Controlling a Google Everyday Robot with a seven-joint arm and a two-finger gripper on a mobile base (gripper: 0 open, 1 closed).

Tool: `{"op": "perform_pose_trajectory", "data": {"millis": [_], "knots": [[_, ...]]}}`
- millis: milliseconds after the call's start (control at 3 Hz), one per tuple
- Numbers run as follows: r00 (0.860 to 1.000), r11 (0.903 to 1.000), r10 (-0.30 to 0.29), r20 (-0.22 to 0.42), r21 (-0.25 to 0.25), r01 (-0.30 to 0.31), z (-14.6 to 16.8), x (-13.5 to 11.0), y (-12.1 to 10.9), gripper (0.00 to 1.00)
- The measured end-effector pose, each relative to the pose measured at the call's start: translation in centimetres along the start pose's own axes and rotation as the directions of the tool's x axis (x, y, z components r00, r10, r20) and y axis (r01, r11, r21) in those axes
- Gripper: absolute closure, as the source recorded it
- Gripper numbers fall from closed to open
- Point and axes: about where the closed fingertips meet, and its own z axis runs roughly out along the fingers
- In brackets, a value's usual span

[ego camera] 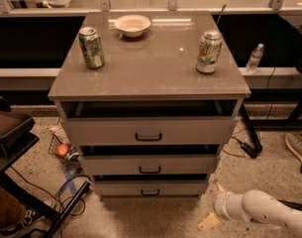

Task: Open bottom drawer

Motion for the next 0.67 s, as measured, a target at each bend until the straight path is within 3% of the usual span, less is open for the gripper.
{"op": "perform_pose_trajectory", "data": {"millis": [667], "knots": [[0.996, 0.9957, -0.024, 0.089, -0.087, 0.032, 8.6, 1.7, 3.5, 0.00]]}}
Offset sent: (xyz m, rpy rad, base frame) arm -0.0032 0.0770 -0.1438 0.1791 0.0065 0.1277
